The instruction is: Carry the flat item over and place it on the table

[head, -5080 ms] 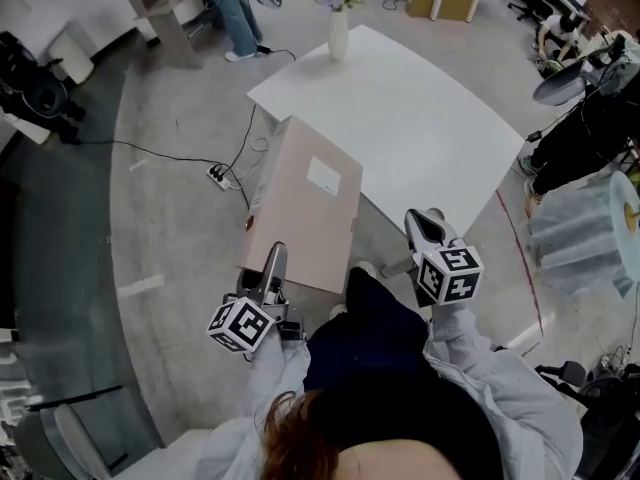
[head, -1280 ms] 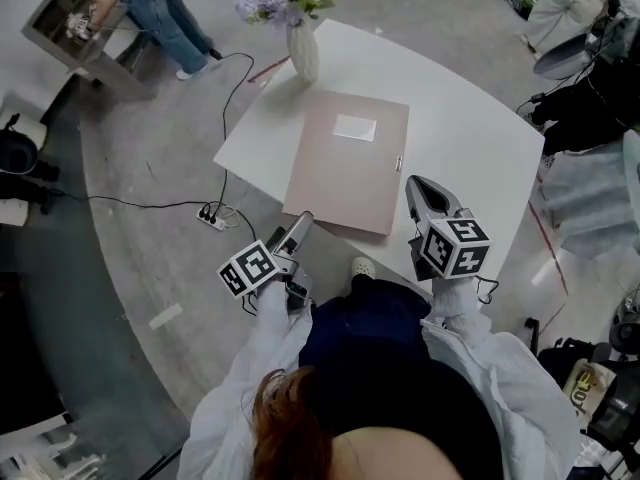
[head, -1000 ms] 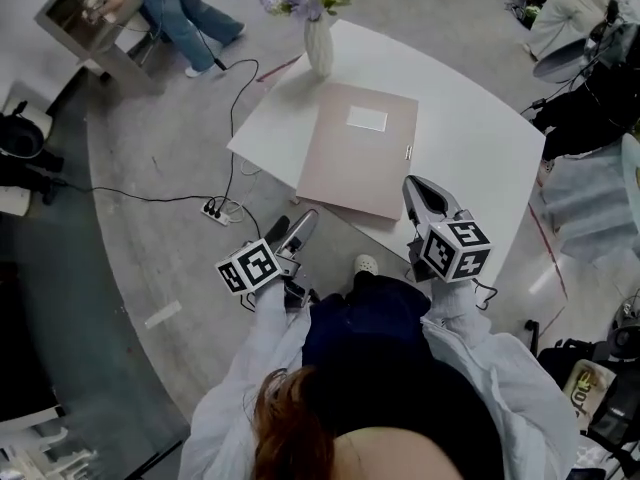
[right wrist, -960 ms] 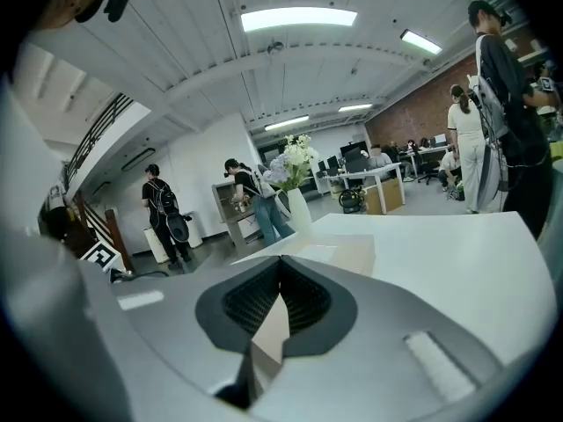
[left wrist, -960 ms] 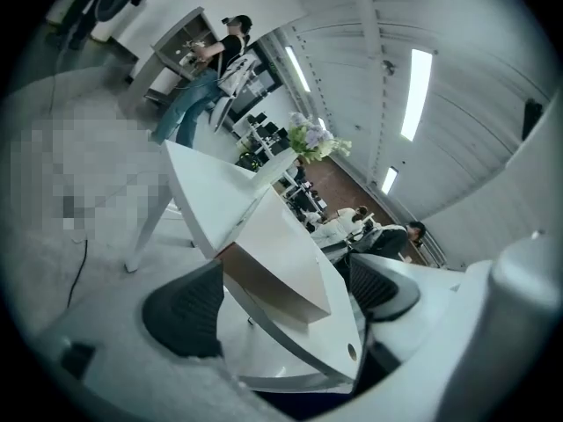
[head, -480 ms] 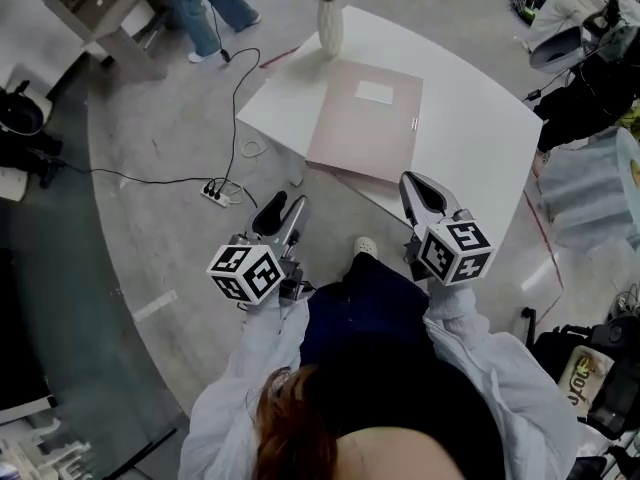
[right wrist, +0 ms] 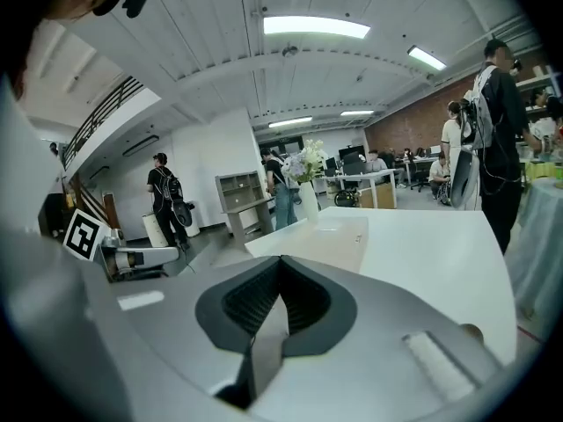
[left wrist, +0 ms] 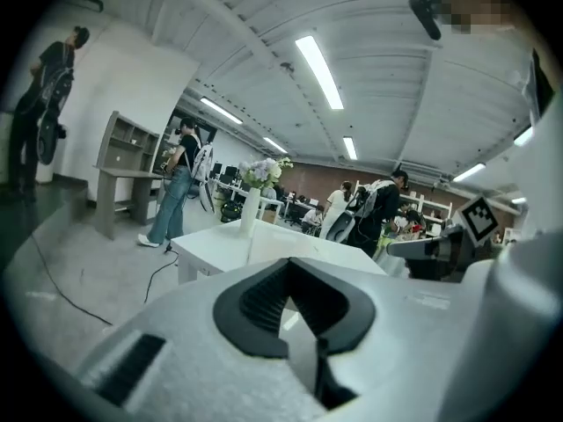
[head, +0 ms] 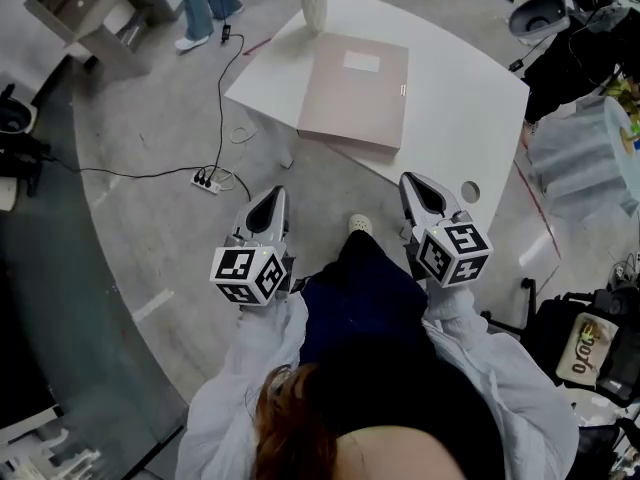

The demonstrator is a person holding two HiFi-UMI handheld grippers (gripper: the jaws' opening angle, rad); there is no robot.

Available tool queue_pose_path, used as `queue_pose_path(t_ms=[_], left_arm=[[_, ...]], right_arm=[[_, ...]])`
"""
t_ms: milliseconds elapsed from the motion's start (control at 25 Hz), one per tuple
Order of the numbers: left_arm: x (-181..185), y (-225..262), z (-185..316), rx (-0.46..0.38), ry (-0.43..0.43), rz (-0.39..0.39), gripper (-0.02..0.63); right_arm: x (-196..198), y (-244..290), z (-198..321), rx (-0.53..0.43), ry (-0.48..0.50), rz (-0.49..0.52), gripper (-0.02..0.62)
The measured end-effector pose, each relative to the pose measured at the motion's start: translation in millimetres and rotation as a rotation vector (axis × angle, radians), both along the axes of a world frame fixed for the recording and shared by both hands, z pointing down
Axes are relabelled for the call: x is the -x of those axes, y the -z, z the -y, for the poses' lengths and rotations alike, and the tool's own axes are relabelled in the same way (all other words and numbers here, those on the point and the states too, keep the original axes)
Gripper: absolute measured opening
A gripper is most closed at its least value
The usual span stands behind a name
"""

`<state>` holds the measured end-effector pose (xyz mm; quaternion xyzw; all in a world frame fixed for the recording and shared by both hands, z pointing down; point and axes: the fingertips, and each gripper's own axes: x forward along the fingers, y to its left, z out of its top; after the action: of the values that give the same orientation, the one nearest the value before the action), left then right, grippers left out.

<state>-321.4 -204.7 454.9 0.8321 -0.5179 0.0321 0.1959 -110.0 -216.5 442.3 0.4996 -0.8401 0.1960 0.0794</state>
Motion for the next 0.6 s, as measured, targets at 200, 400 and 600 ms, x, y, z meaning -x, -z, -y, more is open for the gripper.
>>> queue_pose_path(t_ms=[200,400,600], left_arm=[[-4,-8,-18,0.000,-0.054,0.072,-0.002],[-6,-10,-28,-0.009,-0.089,0.114,-0.002],[-5,-9,-34,-0.012,-0.102,0.096,-0.002]], right_arm=[[-1,-10,-21,0.015,-0.022,-0.019,0.008],[2,-10,-31,0.012,-0.033,-0.024,0.009],[4,-9,-37,0.014,-0.036,-0.036,0.009]])
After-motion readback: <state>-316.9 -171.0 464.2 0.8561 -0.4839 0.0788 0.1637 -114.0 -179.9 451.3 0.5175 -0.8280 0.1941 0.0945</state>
